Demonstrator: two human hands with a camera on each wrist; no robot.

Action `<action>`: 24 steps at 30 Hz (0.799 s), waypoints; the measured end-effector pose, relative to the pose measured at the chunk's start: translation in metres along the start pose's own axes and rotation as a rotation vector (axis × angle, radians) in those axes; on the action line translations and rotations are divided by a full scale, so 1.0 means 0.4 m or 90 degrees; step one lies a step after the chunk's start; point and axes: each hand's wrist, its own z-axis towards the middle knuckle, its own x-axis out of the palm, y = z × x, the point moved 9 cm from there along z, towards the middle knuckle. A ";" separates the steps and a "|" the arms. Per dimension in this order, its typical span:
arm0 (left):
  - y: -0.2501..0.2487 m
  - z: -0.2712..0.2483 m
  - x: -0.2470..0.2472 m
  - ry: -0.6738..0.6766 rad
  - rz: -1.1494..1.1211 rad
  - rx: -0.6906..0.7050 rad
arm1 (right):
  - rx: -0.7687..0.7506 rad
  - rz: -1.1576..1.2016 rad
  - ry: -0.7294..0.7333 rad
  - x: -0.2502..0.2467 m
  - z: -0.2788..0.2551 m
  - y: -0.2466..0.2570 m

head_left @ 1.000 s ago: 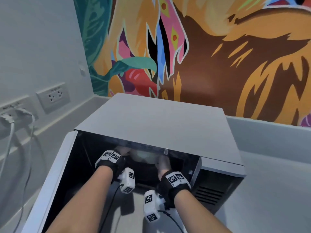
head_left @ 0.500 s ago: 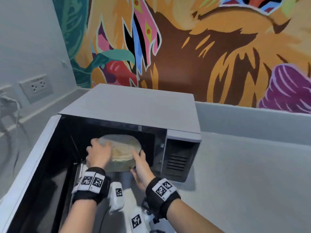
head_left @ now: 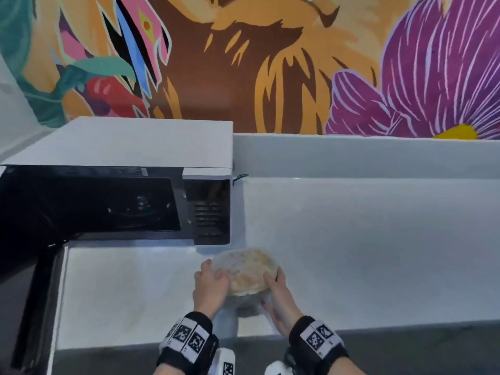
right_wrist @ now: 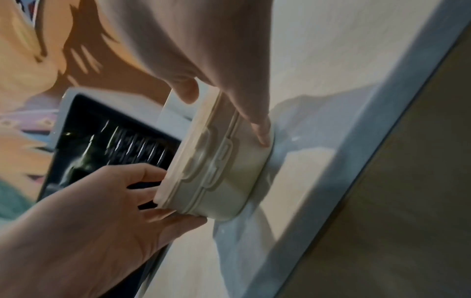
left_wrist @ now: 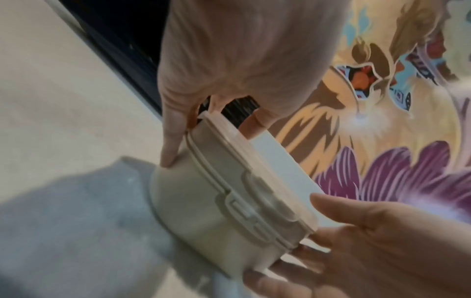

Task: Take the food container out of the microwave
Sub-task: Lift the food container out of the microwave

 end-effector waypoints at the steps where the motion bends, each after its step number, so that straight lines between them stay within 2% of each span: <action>1: -0.021 -0.011 0.041 0.024 -0.007 0.011 | -0.004 0.004 -0.019 -0.046 -0.006 0.009; 7: -0.101 -0.035 0.161 0.096 -0.023 0.057 | -0.020 0.026 -0.118 -0.194 -0.024 0.043; 19: -0.083 0.002 0.187 0.129 -0.011 0.086 | -0.021 0.047 -0.175 -0.213 -0.021 0.042; 22: -0.117 -0.039 0.164 0.145 0.034 0.107 | -0.028 -0.091 -0.235 -0.234 -0.031 0.039; 24: -0.174 -0.080 0.106 0.106 0.098 0.202 | -0.078 -0.194 -0.315 -0.255 -0.074 0.057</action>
